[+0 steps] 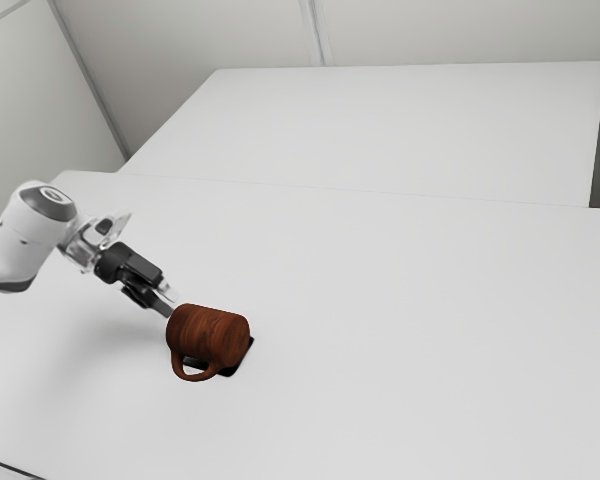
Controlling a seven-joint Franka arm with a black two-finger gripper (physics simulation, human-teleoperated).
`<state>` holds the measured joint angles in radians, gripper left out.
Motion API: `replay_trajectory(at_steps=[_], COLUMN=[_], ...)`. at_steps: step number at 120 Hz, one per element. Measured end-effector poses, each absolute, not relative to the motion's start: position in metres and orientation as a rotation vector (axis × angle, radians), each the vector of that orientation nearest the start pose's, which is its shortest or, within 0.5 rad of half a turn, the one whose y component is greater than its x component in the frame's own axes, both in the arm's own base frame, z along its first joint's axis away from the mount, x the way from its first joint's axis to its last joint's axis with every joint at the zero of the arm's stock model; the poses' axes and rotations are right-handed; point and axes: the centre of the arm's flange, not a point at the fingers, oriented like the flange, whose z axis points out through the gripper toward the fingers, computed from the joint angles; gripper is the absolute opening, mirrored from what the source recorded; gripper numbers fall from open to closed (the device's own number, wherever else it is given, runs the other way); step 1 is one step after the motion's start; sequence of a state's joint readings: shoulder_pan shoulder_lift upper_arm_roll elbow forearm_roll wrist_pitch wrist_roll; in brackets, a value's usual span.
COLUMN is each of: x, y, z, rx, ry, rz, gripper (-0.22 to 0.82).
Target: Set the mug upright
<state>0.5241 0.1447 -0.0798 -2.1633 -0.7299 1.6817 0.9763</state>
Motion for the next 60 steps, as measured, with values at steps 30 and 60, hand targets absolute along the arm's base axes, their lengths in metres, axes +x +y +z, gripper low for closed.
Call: replay_trajectory(at_steps=[30,60], x=[0.472,0.47], y=[0.143,0.135], z=[0.295,0.287], rx=[2.101,2.023], ry=[-0.201,-0.204], rz=[-0.008,-0.026], gripper=[0.55,0.22])
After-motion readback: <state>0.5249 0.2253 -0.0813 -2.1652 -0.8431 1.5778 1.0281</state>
